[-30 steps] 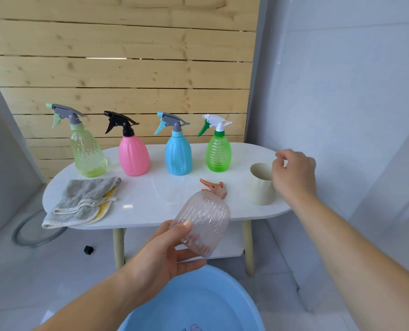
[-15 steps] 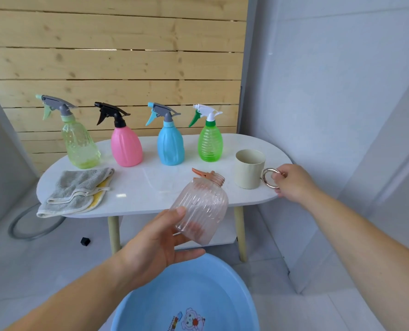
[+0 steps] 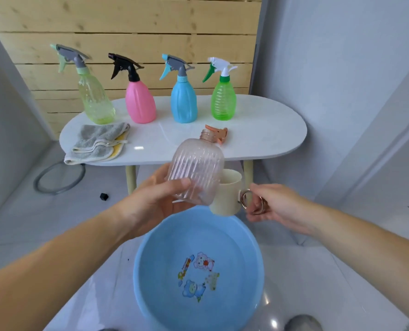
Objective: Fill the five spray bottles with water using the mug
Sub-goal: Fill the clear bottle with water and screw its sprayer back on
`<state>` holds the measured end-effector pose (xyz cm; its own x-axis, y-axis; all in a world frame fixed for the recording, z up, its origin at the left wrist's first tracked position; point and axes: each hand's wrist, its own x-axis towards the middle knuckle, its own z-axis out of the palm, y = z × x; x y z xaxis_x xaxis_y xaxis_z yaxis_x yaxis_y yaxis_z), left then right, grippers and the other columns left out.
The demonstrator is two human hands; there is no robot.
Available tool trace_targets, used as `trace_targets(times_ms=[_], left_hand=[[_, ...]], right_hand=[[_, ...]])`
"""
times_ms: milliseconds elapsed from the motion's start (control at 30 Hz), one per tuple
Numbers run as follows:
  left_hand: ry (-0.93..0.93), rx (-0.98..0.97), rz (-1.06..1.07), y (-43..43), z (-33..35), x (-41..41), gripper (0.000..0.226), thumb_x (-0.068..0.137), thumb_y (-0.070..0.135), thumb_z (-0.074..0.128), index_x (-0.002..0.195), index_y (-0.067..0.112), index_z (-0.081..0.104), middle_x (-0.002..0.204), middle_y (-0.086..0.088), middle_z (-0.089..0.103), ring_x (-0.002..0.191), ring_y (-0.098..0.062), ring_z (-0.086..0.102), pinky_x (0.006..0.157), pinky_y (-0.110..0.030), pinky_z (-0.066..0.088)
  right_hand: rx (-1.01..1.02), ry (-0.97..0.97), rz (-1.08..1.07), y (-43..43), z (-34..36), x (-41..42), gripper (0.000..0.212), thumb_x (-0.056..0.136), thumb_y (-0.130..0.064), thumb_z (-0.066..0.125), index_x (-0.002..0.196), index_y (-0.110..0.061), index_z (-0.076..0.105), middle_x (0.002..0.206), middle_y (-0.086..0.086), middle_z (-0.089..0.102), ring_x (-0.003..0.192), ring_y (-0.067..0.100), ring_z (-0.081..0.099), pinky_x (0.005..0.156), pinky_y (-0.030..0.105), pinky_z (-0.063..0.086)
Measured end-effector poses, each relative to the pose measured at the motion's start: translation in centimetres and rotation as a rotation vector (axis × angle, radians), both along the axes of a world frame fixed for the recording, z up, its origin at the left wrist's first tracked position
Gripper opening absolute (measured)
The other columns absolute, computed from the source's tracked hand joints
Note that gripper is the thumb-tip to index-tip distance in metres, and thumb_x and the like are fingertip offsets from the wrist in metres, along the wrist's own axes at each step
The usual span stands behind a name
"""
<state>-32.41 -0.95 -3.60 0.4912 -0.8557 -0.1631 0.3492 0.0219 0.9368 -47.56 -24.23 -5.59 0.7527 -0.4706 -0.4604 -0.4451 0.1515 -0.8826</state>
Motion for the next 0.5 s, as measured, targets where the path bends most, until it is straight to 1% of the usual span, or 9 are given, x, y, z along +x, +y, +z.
trace_targets(times_ms=[100,167,233,267,333,367,400,467,500], left_hand=[[-0.075,0.095,-0.002,0.4,-1.0,-0.2,0.060,0.071,0.021,0.080,0.128,0.011,0.063,0.108,-0.010,0.074,0.101,-0.025,0.074,0.097,-0.037,0.061],[-0.084,0.172,0.001,0.4,-2.7,-0.5,0.057,0.070,0.023,0.082,0.124,0.015,0.065,0.105,-0.004,0.075,0.101,-0.021,0.073,0.096,-0.035,0.061],[-0.055,0.235,0.030,0.8,-4.9,-0.7,0.050,0.077,0.022,0.079,0.125,0.018,0.065,0.108,-0.002,0.076,0.105,-0.021,0.073,0.098,-0.037,0.059],[-0.029,0.263,0.058,1.0,-5.9,-0.8,0.052,0.079,0.023,0.078,0.129,0.020,0.065,0.114,-0.004,0.076,0.109,-0.022,0.073,0.100,-0.040,0.058],[0.017,0.312,0.113,1.8,-7.6,-0.6,0.057,0.079,0.025,0.078,0.134,0.022,0.064,0.125,-0.010,0.074,0.117,-0.026,0.072,0.102,-0.044,0.056],[0.030,0.336,0.127,2.3,-8.4,-0.4,0.058,0.078,0.026,0.080,0.134,0.023,0.064,0.127,-0.011,0.073,0.118,-0.027,0.071,0.102,-0.044,0.056],[0.037,0.366,0.142,2.9,-9.0,-0.3,0.061,0.075,0.027,0.082,0.133,0.023,0.064,0.126,-0.011,0.074,0.118,-0.027,0.072,0.101,-0.044,0.056],[0.039,0.438,0.161,4.1,-10.4,0.2,0.073,0.065,0.032,0.089,0.132,0.022,0.063,0.125,-0.012,0.074,0.116,-0.027,0.072,0.097,-0.043,0.057],[0.042,0.467,0.162,4.7,-11.2,0.4,0.078,0.061,0.034,0.092,0.133,0.022,0.063,0.125,-0.012,0.074,0.116,-0.027,0.073,0.096,-0.043,0.057]], right_hand=[[-0.079,0.143,0.085,1.7,-4.6,0.5,0.032,0.098,-0.030,0.056,0.076,-0.008,0.054,0.070,0.012,0.058,0.074,0.026,0.063,0.089,0.044,0.059],[-0.146,0.205,0.136,2.1,-7.9,1.1,0.031,0.097,-0.031,0.058,0.075,-0.008,0.058,0.072,0.009,0.059,0.077,0.024,0.064,0.090,0.042,0.057],[-0.213,0.258,0.182,2.1,-11.0,1.9,0.033,0.095,-0.034,0.059,0.073,-0.010,0.061,0.073,0.007,0.063,0.078,0.022,0.062,0.091,0.041,0.056],[-0.249,0.276,0.202,2.1,-12.4,2.3,0.034,0.095,-0.036,0.059,0.072,-0.012,0.062,0.073,0.005,0.064,0.075,0.021,0.060,0.089,0.040,0.056],[-0.358,0.297,0.244,2.0,-15.2,3.0,0.035,0.096,-0.036,0.059,0.069,-0.013,0.061,0.066,0.003,0.059,0.065,0.018,0.054,0.068,0.029,0.053],[-0.439,0.309,0.280,2.0,-16.4,3.2,0.038,0.097,-0.036,0.058,0.066,-0.014,0.058,0.061,0.002,0.053,0.060,0.017,0.049,0.057,0.026,0.045],[-0.528,0.315,0.329,2.1,-17.4,3.2,0.042,0.097,-0.036,0.057,0.061,-0.016,0.052,0.058,0.000,0.048,0.056,0.017,0.046,0.051,0.026,0.037],[-0.665,0.316,0.438,2.2,-19.8,3.2,0.047,0.097,-0.036,0.056,0.055,-0.017,0.048,0.055,-0.002,0.045,0.057,0.019,0.045,0.050,0.029,0.033],[-0.710,0.305,0.498,2.2,-20.9,3.3,0.046,0.097,-0.036,0.055,0.056,-0.015,0.052,0.056,-0.001,0.048,0.060,0.021,0.048,0.051,0.030,0.035]])
